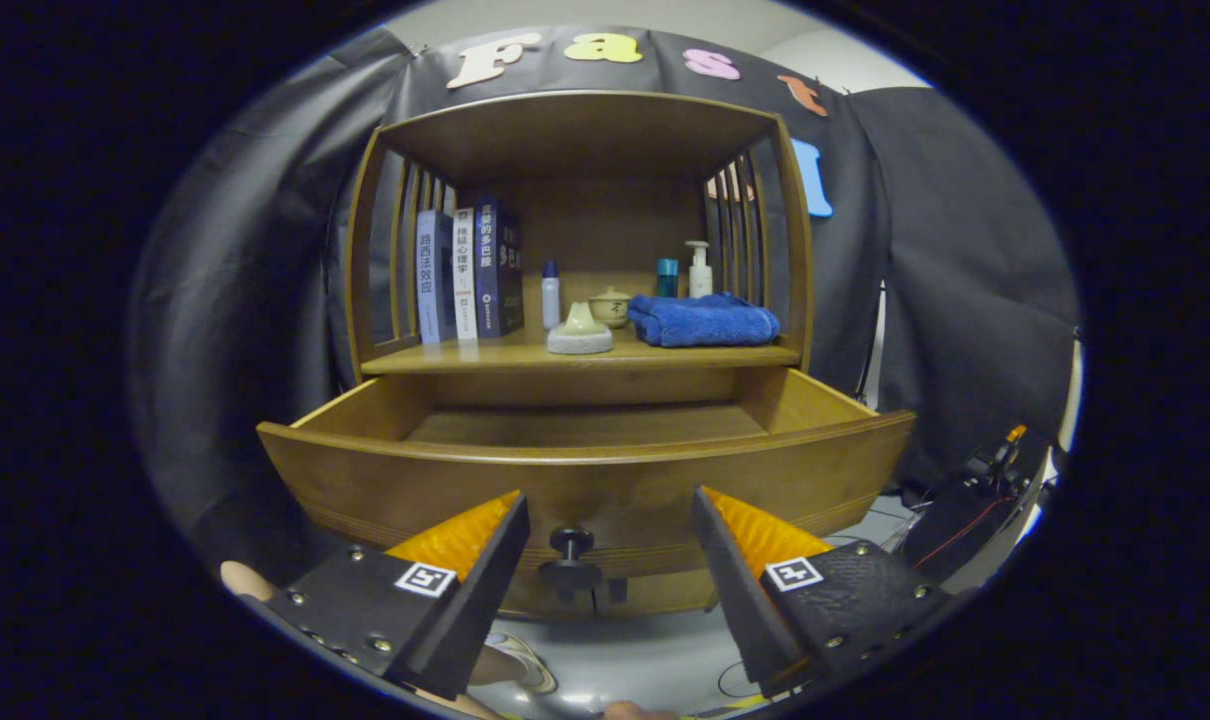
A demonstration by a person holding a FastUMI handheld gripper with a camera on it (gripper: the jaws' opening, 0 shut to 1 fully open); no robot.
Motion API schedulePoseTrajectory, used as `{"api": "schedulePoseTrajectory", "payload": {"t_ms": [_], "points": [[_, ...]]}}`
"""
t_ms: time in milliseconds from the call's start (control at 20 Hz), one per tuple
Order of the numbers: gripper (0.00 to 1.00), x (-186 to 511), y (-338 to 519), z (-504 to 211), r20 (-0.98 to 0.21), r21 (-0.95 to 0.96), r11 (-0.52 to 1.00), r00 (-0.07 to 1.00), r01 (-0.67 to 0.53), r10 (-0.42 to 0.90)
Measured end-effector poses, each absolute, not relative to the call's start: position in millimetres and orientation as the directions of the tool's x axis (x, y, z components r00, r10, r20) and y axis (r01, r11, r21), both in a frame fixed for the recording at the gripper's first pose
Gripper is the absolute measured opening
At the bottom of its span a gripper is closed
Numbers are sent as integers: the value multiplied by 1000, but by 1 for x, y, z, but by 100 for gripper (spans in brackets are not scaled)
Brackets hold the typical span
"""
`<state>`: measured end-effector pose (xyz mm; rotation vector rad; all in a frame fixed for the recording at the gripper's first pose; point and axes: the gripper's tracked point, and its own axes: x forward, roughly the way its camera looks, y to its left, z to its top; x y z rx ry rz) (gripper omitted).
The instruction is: Pull open the drawer, take out the items inside it, and place them on the countertop above the cabinet.
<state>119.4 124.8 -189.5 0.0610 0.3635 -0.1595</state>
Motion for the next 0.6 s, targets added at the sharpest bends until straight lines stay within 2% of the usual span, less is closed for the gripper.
{"api": "schedulePoseTrajectory", "payload": {"t_ms": [600], "points": [[98, 141, 138, -197, -339, 31, 991, 934, 134, -116]]}}
